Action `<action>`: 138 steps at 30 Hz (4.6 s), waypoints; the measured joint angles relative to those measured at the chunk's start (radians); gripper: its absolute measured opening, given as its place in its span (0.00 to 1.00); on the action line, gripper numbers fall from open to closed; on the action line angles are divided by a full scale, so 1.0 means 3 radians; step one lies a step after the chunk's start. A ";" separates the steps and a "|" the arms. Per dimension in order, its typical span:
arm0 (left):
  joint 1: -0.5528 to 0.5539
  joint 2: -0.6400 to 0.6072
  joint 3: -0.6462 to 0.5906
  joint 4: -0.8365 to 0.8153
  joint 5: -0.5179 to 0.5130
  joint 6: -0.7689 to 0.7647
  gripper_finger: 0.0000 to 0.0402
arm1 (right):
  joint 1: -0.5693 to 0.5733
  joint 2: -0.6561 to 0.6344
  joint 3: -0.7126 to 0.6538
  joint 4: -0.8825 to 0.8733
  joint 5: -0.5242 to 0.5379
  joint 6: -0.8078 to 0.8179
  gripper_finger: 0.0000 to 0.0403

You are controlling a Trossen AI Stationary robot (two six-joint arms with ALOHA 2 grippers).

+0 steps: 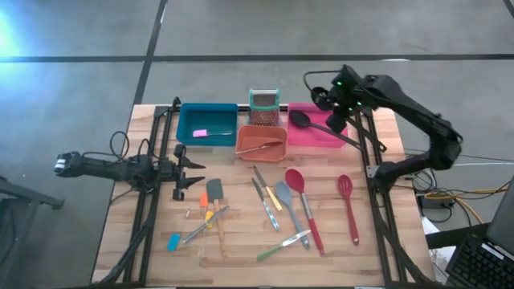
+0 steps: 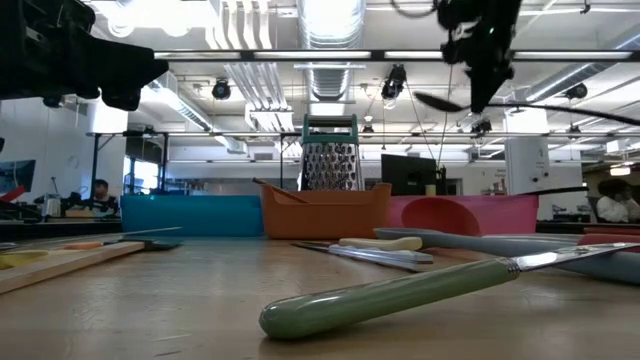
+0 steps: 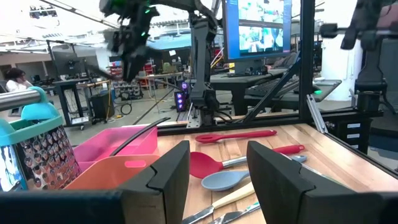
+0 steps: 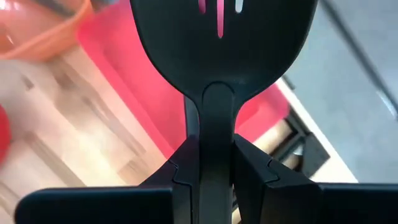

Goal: Pick & Place Kitchen Items
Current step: Put the black slotted ladle scoop into the pink bin, then put the green table knife into the brown bin

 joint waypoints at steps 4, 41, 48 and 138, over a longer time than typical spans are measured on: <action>0.0000 0.0000 0.0000 0.0000 0.0000 0.0000 0.41 | -0.0145 0.0370 0.0002 0.0046 -0.0134 -0.0218 0.13; -0.0001 -0.0001 0.0000 0.0000 -0.0001 0.0001 0.41 | -0.0619 0.2564 0.1143 -0.0340 -0.0971 -0.0424 0.13; 0.0000 -0.0001 0.0000 0.0000 0.0000 0.0001 0.41 | -0.0617 0.2658 0.1128 -0.0337 -0.0971 -0.0424 0.13; 0.0000 -0.0001 0.0000 -0.0006 0.0000 -0.0099 0.41 | 0.3806 0.1975 0.1092 0.0528 -0.0306 0.0979 0.32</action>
